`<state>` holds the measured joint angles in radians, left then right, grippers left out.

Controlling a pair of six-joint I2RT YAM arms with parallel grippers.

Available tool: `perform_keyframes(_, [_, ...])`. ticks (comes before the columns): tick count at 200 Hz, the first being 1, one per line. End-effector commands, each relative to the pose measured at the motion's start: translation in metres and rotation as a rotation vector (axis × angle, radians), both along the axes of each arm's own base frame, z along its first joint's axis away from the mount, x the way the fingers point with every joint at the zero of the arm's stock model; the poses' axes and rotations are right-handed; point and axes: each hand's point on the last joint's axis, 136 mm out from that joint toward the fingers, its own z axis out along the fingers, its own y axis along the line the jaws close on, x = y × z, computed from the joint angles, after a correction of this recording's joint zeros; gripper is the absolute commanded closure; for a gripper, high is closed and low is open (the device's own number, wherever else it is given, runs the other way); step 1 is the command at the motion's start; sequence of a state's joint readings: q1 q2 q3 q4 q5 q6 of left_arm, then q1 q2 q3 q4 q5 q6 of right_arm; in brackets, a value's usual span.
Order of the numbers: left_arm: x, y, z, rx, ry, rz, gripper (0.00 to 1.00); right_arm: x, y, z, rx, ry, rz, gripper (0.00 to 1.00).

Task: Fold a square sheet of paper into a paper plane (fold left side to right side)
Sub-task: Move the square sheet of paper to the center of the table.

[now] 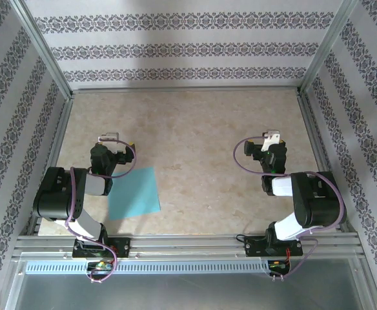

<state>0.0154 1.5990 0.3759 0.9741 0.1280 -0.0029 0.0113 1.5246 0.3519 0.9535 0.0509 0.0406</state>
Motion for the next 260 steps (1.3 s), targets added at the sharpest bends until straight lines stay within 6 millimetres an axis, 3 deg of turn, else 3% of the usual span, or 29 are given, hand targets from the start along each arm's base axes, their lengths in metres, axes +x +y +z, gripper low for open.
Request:
perform_keyframes(1, [0.000,0.002,0.001,0.011,0.003,-0.011,0.00,0.006,0.007,0.006,-0.010,-0.017,0.032,0.02])
perform_keyframes(179, [0.000,0.002,0.001,0.009,0.004,-0.010,0.00,0.006,0.007,0.006,-0.010,-0.017,0.032,0.02])
perform_keyframes(199, [0.002,0.013,0.000,0.012,0.013,0.056,0.00,0.007,0.007,0.006,0.003,-0.016,0.040,0.02])
perform_keyframes(240, [0.001,0.015,0.001,0.012,0.009,0.068,0.00,0.006,0.007,0.006,0.031,-0.018,0.057,0.02])
perform_keyframes(260, [-0.001,0.021,0.005,0.010,-0.007,0.106,0.00,0.003,-0.001,0.017,0.033,-0.034,0.010,0.02])
